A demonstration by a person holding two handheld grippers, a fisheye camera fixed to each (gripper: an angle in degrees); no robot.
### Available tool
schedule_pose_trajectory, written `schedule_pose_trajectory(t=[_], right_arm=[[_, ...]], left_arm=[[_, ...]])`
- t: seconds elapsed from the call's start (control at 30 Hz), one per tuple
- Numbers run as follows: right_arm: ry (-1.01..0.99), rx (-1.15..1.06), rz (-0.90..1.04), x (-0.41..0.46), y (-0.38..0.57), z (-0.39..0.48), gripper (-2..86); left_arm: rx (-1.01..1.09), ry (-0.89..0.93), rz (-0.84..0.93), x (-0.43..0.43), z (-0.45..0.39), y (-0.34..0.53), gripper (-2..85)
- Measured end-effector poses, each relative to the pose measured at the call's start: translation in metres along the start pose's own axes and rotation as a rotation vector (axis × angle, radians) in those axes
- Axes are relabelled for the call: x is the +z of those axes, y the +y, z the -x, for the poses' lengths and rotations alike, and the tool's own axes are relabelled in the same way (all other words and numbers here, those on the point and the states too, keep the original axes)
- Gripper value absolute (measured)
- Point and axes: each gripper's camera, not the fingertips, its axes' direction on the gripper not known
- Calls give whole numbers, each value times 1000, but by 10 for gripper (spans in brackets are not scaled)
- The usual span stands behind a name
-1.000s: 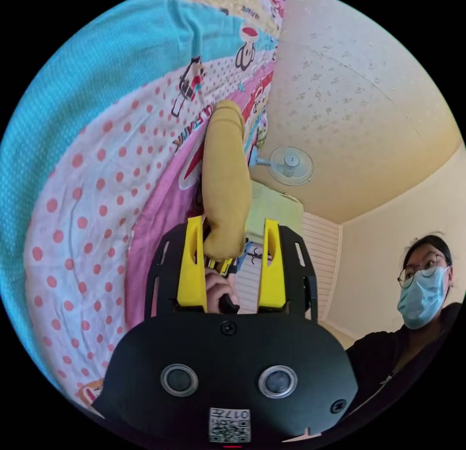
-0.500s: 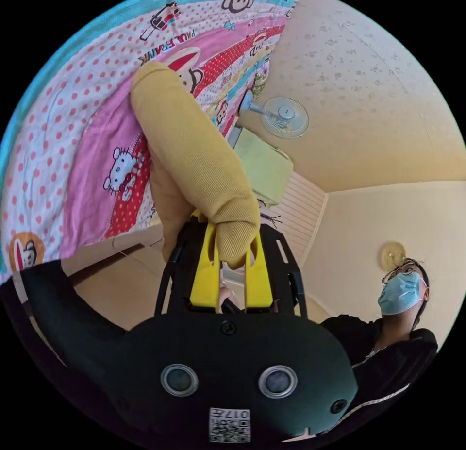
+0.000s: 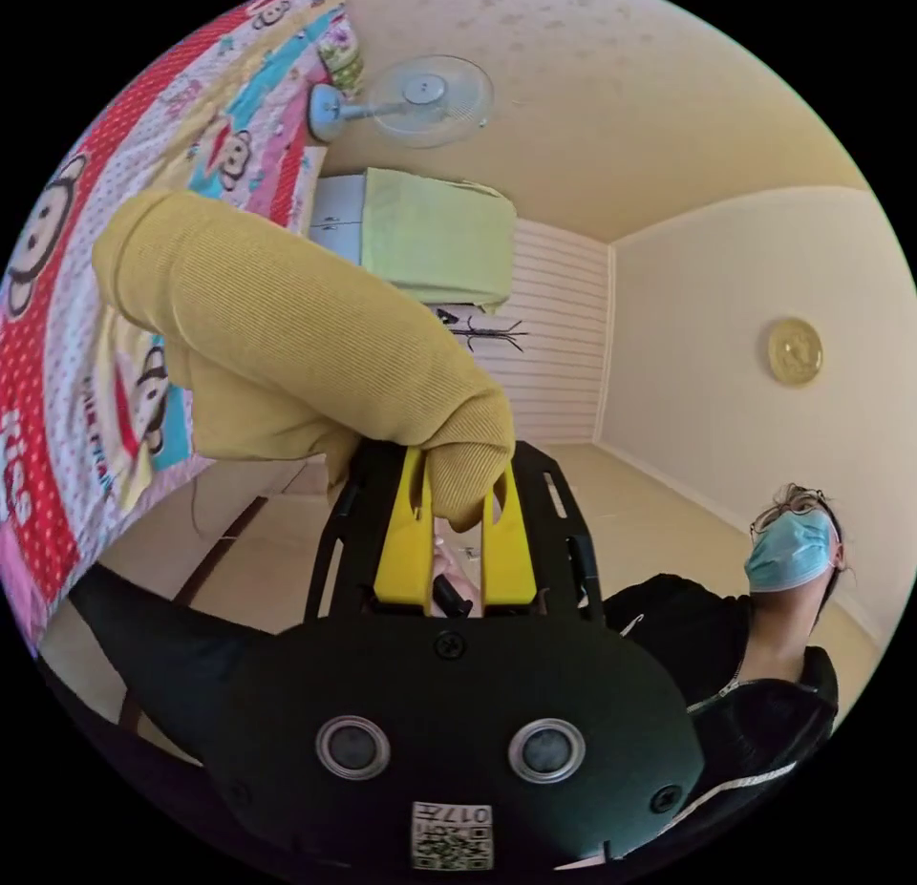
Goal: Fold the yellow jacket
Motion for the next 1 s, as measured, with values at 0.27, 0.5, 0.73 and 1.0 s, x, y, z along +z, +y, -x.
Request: schedule_pose_trajectory(t=[0.27, 0.5, 0.73, 1.0], right_arm=[[-87, -473, 69, -74, -136, 148, 9], [394, -336, -159, -232, -275, 22, 58], [284, -146, -268, -282, -248, -52, 116], [265, -61, -130, -276, -206, -36, 32]], left_arm=[[365, 36, 214, 204, -60, -130, 74], [-214, -289, 178, 263, 177, -171, 88], [-480, -310, 73, 167, 260, -106, 1], [-436, -485, 26, 21, 191, -85, -10]])
